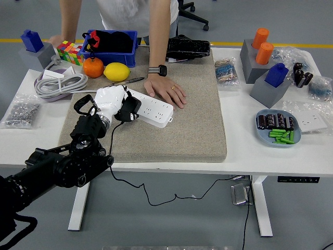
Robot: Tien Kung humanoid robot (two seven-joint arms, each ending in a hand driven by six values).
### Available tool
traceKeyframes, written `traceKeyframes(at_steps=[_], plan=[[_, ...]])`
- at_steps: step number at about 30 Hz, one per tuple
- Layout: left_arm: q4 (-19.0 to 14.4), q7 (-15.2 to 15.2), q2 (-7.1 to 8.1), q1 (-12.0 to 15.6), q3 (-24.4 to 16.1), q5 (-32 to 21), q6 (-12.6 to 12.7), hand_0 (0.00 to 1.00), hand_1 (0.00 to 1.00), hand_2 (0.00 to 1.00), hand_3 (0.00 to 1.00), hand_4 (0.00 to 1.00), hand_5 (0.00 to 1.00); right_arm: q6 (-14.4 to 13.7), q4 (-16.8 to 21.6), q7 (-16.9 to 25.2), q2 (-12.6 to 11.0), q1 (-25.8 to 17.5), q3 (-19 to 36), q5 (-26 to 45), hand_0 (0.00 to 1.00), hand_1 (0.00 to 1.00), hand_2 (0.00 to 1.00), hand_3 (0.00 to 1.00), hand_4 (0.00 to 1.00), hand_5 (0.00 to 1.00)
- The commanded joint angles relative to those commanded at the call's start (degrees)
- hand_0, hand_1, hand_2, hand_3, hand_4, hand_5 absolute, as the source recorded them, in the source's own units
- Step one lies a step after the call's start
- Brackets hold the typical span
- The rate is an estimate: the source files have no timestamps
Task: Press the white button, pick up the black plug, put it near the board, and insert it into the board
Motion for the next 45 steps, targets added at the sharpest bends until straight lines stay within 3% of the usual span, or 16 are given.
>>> traceKeyframes(at_steps=[20, 21, 26, 27, 32, 33, 38, 39, 44, 45], plan=[[0.1, -1.7, -0.11, 0.0, -0.3, -1.8, 1.0, 0.333, 0.492, 0.43, 0.6, 0.998, 0.16, 0.1, 0.0, -0.1, 0.1, 0.0, 0.2, 0.0, 0.702, 0.616, 0.59, 0.588, 0.645, 0.347], [0.1, -1.8, -0.12, 0.0, -0.3, -2.0, 1.0, 0.488, 0.568, 0.519, 0.654, 0.998, 0.407, 0.1, 0.0, -0.1, 0.1, 0.0, 0.1, 0.0, 0.701, 0.616, 0.59, 0.588, 0.645, 0.348], [0.3, -2.0, -0.12, 0.0, -0.5, -3.1, 0.4, 0.488, 0.568, 0.519, 0.654, 0.998, 0.407, 0.1, 0.0, -0.1, 0.1, 0.0, 0.1, 0.0, 0.701, 0.616, 0.59, 0.588, 0.645, 0.348], [0.3, -1.9, -0.11, 0.0, -0.5, -3.3, 0.2, 0.561, 0.611, 0.559, 0.677, 0.998, 0.548, 0.1, 0.1, -0.1, 0.1, 0.0, 0.1, 0.0, 0.702, 0.616, 0.589, 0.587, 0.645, 0.348], [0.4, -1.8, -0.11, 0.0, -0.5, -4.0, -0.3, 0.561, 0.611, 0.559, 0.677, 0.998, 0.548, 0.1, 0.0, -0.1, 0.1, 0.0, 0.2, 0.0, 0.702, 0.616, 0.589, 0.587, 0.645, 0.348], [0.4, -1.8, -0.12, 0.1, -0.4, -4.1, -0.4, 0.6, 0.631, 0.585, 0.692, 0.998, 0.646, 0.1, 0.0, -0.1, 0.1, 0.0, 0.2, 0.0, 0.702, 0.616, 0.591, 0.586, 0.645, 0.349], [0.2, -2.0, -0.18, 0.1, -0.6, -4.6, -0.7, 0.6, 0.631, 0.585, 0.692, 0.998, 0.646, 0.1, 0.0, -0.1, 0.1, 0.0, 0.3, -0.1, 0.702, 0.616, 0.591, 0.586, 0.645, 0.349], [0.2, -2.0, -0.18, 0.1, -0.6, -4.7, -0.7, 0.711, 0.731, 0.669, 0.736, 0.998, 0.692, 0.1, 0.0, -0.1, 0.1, 0.0, 0.3, 0.0, 0.703, 0.616, 0.59, 0.585, 0.646, 0.348], [0.1, -2.0, -0.18, 0.2, -0.7, -5.1, -1.1, 0.711, 0.731, 0.669, 0.736, 0.998, 0.692, 0.1, 0.0, -0.1, 0.2, -0.1, 0.3, -0.1, 0.703, 0.616, 0.59, 0.585, 0.646, 0.348], [0.1, -2.0, -0.18, 0.2, -0.7, -5.2, -1.1, 0.847, 0.886, 0.846, 0.859, 0.998, 0.738, 0.1, 0.0, -0.1, 0.2, -0.1, 0.3, -0.1, 0.703, 0.616, 0.589, 0.585, 0.645, 0.349]])
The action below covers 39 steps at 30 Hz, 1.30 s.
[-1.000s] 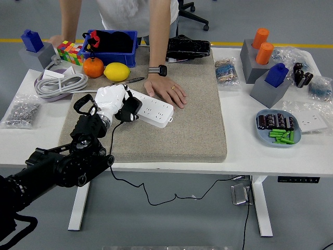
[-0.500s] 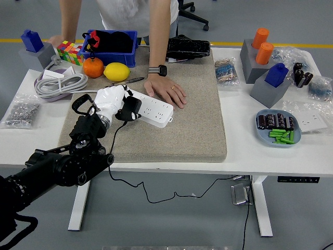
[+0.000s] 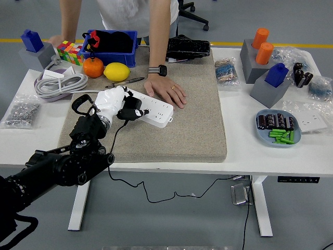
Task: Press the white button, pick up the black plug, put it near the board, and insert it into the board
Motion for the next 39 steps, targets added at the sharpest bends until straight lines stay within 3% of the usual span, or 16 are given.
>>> traceKeyframes(at_steps=[5, 6, 11, 12, 16, 19, 23, 24, 26, 29, 30, 35, 36, 39], plan=[[-0.1, -1.1, 0.05, 0.1, -0.3, -0.8, 0.3, 0.847, 0.886, 0.846, 0.859, 0.998, 0.738, 0.0, -0.1, 0.0, 0.0, -0.1, 0.0, 0.0, 0.703, 0.616, 0.589, 0.585, 0.645, 0.349], [-0.1, -1.4, 0.06, 0.1, -0.3, -1.0, 0.4, 0.917, 0.974, 0.971, 0.983, 0.998, 0.829, 0.0, 0.0, 0.0, 0.0, -0.1, 0.0, 0.0, 0.703, 0.616, 0.587, 0.585, 0.645, 0.35], [-0.2, -3.0, 0.06, 0.2, -0.6, -1.8, 1.1, 0.917, 0.974, 0.971, 0.983, 0.998, 0.829, 0.0, 0.0, 0.0, 0.0, 0.0, -0.1, 0.0, 0.703, 0.616, 0.587, 0.585, 0.645, 0.35], [-0.2, -3.2, 0.05, 0.2, -0.6, -1.9, 1.2, 0.97, 0.998, 0.998, 0.998, 0.998, 0.895, 0.0, 0.0, 0.0, 0.0, 0.0, -0.1, 0.0, 0.703, 0.616, 0.586, 0.586, 0.645, 0.347], [-0.5, -3.9, 0.12, 0.5, -1.0, -2.2, 1.6, 0.97, 0.998, 0.998, 0.998, 0.998, 0.895, 0.0, 0.0, 0.0, 0.0, -0.1, 0.0, 0.0, 0.703, 0.616, 0.586, 0.586, 0.645, 0.347], [-2.2, -4.0, 0.66, 1.5, -2.8, -1.7, 1.8, 0.994, 0.998, 0.998, 0.998, 0.998, 0.909, 0.0, 0.0, 0.0, 0.0, -0.2, -0.2, 0.0, 0.703, 0.616, 0.586, 0.585, 0.645, 0.349], [-6.5, -4.3, 2.57, 3.6, -6.7, -1.5, 1.6, 0.994, 0.998, 0.998, 0.998, 0.998, 0.909, 0.0, 0.0, 0.0, -0.1, -0.2, -0.2, 0.0, 0.703, 0.616, 0.586, 0.585, 0.645, 0.349], [-7.8, -4.5, 3.21, 4.3, -8.0, -1.9, 1.5, 0.948, 0.996, 0.998, 0.998, 0.998, 0.813, 0.0, 0.0, 0.0, -0.1, -0.2, -0.2, -0.1, 0.703, 0.614, 0.585, 0.586, 0.645, 0.348], [-11.1, -5.0, 5.07, 6.6, -11.1, -2.5, 1.0, 0.948, 0.996, 0.998, 0.998, 0.998, 0.813, 0.0, 0.0, 0.0, -0.2, -0.1, -0.1, -0.2, 0.703, 0.614, 0.585, 0.586, 0.645, 0.348], [-16.6, -7.0, 7.89, 9.7, -14.7, -1.5, 2.2, 0.948, 0.996, 0.998, 0.998, 0.998, 0.813, -0.1, 0.0, 0.0, -0.2, -0.2, 0.2, -0.5, 0.703, 0.614, 0.585, 0.586, 0.645, 0.348], [-18.5, -7.9, 9.07, 10.8, -15.2, -1.2, 2.7, 0.883, 0.906, 0.919, 0.936, 0.928, 0.382, -0.1, -0.1, 0.0, -0.1, -0.2, 0.2, -0.6, 0.703, 0.616, 0.585, 0.586, 0.644, 0.349], [-25.5, -12.3, 13.45, 13.7, -14.8, -0.2, 3.2, 0.883, 0.906, 0.919, 0.936, 0.928, 0.382, -0.2, -0.1, 0.0, -0.1, -0.2, 0.4, -0.6, 0.703, 0.616, 0.585, 0.586, 0.644, 0.349], [-26.2, -13.4, 13.99, 14.1, -14.7, -0.2, 3.6, 0.747, 0.659, 0.6, 0.64, 0.587, 0.002, -0.2, 0.0, 0.0, -0.1, -0.1, 0.4, -0.6, 0.703, 0.616, 0.585, 0.586, 0.644, 0.348], [-28.0, -16.8, 15.56, 15.7, -14.3, -0.6, 4.1, 0.747, 0.659, 0.6, 0.64, 0.587, 0.002, -0.2, 0.3, 0.1, -0.1, 0.1, 0.4, -0.5, 0.703, 0.616, 0.585, 0.586, 0.644, 0.348]])
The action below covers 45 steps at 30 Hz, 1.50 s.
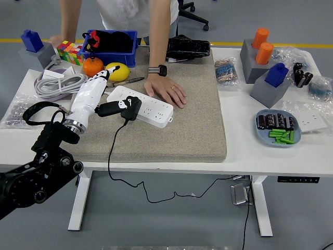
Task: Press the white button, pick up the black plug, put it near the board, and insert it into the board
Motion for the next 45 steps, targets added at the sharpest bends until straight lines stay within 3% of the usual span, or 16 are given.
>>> traceKeyframes(at_steps=[2, 3, 8, 9, 14, 15, 20, 21, 45], plan=[[-0.3, -1.1, 0.39, 0.5, 0.1, 0.1, -0.5, 0.747, 0.659, 0.6, 0.64, 0.587, 0.002, 0.0, 0.1, 0.0, 0.0, 0.1, 0.0, 0.0, 0.703, 0.616, 0.585, 0.586, 0.644, 0.348], [-0.3, -1.7, 0.59, 0.8, 0.3, 0.0, -1.2, 0.648, 0.55, 0.509, 0.623, 0.414, 0.002, 0.0, 0.1, 0.0, 0.0, 0.0, 0.0, 0.0, 0.703, 0.616, 0.585, 0.586, 0.644, 0.349], [0.3, -1.9, 0.23, 0.7, 1.2, -0.2, -3.0, 0.648, 0.55, 0.509, 0.623, 0.414, 0.002, -0.1, -0.1, 0.0, 0.1, -0.2, 0.0, 0.0, 0.703, 0.616, 0.585, 0.586, 0.644, 0.349], [0.5, -1.9, 0.09, 0.6, 1.3, -0.1, -3.1, 0.657, 0.573, 0.54, 0.612, 0.531, 0.002, -0.1, -0.1, 0.0, 0.1, -0.2, 0.0, 0.0, 0.703, 0.614, 0.585, 0.586, 0.644, 0.348], [1.5, -1.8, -1.06, -0.2, 2.6, 0.4, -3.2, 0.657, 0.573, 0.54, 0.612, 0.531, 0.002, -0.1, -0.1, 0.0, 0.1, -0.3, 0.1, 0.0, 0.703, 0.614, 0.585, 0.586, 0.644, 0.348], [1.8, -1.7, -1.31, -0.4, 2.8, 0.5, -3.3, 0.741, 0.696, 0.6, 0.613, 0.554, 0.002, -0.1, -0.1, 0.0, 0.1, -0.3, 0.1, 0.0, 0.702, 0.615, 0.585, 0.585, 0.644, 0.348], [2.9, -1.2, -2.1, -1.2, 3.5, 0.5, -3.8, 0.741, 0.696, 0.6, 0.613, 0.554, 0.002, -0.1, -0.1, 0.0, 0.1, -0.4, 0.1, 0.0, 0.702, 0.615, 0.585, 0.585, 0.644, 0.348], [3.1, -1.1, -2.22, -1.4, 3.7, 0.6, -3.8, 0.813, 0.771, 0.667, 0.634, 0.582, 0.002, -0.1, -0.2, 0.0, 0.1, -0.4, 0.2, 0.0, 0.703, 0.615, 0.584, 0.585, 0.644, 0.349], [9.1, -0.1, -4.96, -3.8, 6.2, 1.3, -4.9, 0.846, 0.82, 0.751, 0.737, 0.66, 0.002, -0.1, -0.1, 0.2, 0.2, -0.3, 0.2, 0.2, 0.702, 0.614, 0.584, 0.585, 0.644, 0.347]])
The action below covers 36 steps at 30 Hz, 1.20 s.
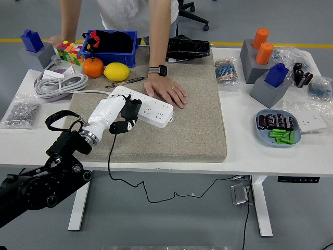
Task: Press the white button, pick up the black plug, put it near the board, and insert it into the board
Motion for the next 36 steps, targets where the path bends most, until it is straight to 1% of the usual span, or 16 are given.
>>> traceKeyframes(at_steps=[9, 16, 27, 36], plan=[[1.9, 0.6, -0.9, -0.8, 0.4, 0.5, 0.0, 0.845, 0.822, 0.757, 0.742, 0.671, 0.002, 0.0, 0.0, 0.1, 0.0, 0.0, 0.1, 0.0, 0.702, 0.615, 0.584, 0.585, 0.644, 0.347], [3.3, 1.6, -1.5, -1.3, 0.8, 0.9, -0.7, 0.848, 0.823, 0.757, 0.746, 0.676, 0.002, 0.0, 0.1, 0.1, 0.0, 0.1, 0.0, 0.1, 0.703, 0.614, 0.584, 0.585, 0.643, 0.347], [4.4, 1.2, -2.33, -2.2, 1.1, 0.4, -0.7, 0.848, 0.822, 0.756, 0.745, 0.682, 0.002, -0.1, 0.0, 0.2, 0.0, 0.2, 0.0, 0.1, 0.702, 0.614, 0.583, 0.585, 0.643, 0.347], [5.6, 1.1, -3.44, -3.3, 1.1, 0.1, -0.6, 0.847, 0.821, 0.758, 0.746, 0.686, 0.002, -0.1, 0.0, 0.2, -0.1, 0.2, 0.1, 0.1, 0.702, 0.613, 0.583, 0.584, 0.642, 0.345]])
